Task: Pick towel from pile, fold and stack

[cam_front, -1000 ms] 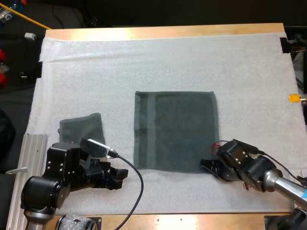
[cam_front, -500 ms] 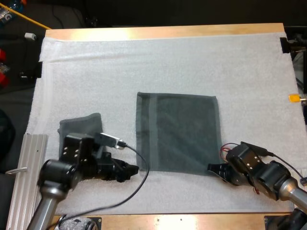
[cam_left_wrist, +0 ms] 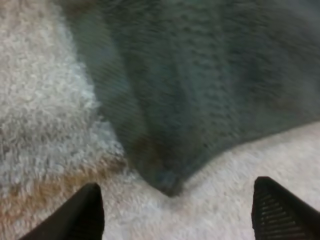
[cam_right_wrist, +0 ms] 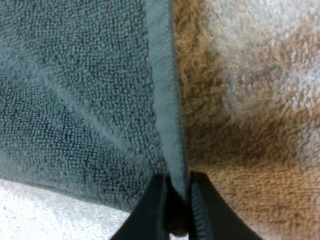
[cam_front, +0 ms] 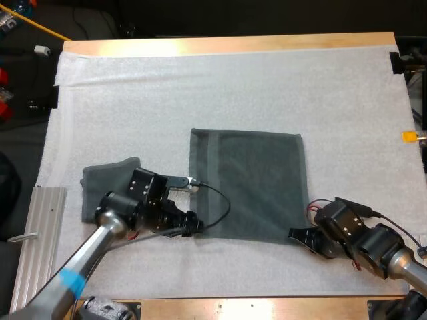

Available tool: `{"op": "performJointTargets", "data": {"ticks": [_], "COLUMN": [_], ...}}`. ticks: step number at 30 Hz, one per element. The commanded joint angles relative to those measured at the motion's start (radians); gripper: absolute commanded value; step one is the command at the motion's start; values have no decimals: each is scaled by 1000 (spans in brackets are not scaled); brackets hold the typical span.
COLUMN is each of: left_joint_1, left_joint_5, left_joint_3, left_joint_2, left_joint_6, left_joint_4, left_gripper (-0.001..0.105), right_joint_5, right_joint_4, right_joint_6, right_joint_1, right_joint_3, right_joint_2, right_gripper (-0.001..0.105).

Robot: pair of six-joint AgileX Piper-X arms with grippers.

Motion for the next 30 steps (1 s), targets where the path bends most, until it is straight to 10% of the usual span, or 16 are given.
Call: {"op": "performJointTargets", "data": {"ticks": [1,16,26,30], "left_joint_1": [-4,-4,-4,-4], "left_joint_5": [0,196,161,159], "left_joint_3": [0,0,0,0], "left_joint_2": [14,229,229,224], "left_joint_6": [-13,-13,-13,21], "left_joint_4": [-24,-98,-80,-52], "left_gripper": [61,59,2,0], "right_joint_5": [8,23,25,25], "right_joint_4": [17,17,17,17], "right_joint_6": [-9,-13,-19,-24], "right_joint_1": [3,3,3,3], "right_joint_3": [0,0,0,0], "right_joint_2": [-5,-5,-5,-5], "right_gripper": [0,0,0,0]}}
